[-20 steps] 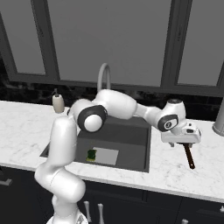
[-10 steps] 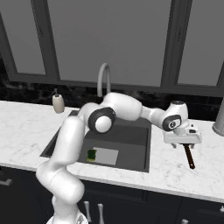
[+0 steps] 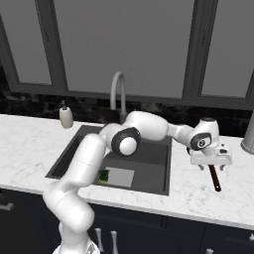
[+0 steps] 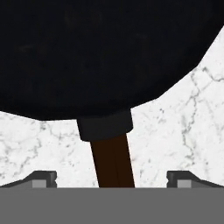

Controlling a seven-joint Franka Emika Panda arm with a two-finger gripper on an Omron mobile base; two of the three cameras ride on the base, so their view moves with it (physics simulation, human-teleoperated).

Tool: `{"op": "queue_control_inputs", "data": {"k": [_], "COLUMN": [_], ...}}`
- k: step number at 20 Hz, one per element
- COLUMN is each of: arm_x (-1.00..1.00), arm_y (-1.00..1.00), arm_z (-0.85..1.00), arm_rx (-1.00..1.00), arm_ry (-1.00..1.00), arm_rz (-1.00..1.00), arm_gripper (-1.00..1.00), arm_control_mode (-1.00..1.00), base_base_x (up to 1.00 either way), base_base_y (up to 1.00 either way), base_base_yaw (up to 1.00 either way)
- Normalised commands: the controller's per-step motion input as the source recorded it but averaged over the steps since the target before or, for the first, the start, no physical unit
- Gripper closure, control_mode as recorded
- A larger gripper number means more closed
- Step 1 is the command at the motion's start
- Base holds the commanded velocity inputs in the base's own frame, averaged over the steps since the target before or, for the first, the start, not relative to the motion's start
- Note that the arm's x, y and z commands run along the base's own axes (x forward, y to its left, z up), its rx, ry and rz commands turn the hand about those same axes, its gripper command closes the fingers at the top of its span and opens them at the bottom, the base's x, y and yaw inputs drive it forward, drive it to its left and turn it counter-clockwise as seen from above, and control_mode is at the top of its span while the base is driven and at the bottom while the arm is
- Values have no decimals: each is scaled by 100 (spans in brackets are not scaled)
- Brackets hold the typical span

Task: Pick the pan and sponge and place them into the sink. Then turn on the water.

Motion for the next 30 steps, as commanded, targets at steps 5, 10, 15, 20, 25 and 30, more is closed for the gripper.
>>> {"op": "queue_control_inputs", "data": {"k": [5,10,15,20,25,30], "arm_x": [13,0,2,-7,-46,-64], "arm_y": [-7,4,2,0,1,1], "arm_z": [-33,-51,-19,-2,0,0], "arm_rx": [2,0,0,0,0,0], "arm_ry": [1,0,1,-1,-12,-6], "arm_rz": [3,4,3,0,0,4], "arm_gripper": [-100,100,100,100,100,100], "arm_control_mode": [-100,-100,-100,-100,-100,-100], "base_base_x": [0,0,0,0,0,0], "base_base_y": [0,0,0,0,0,0], "base_base_yaw": [0,0,0,0,0,0]}}
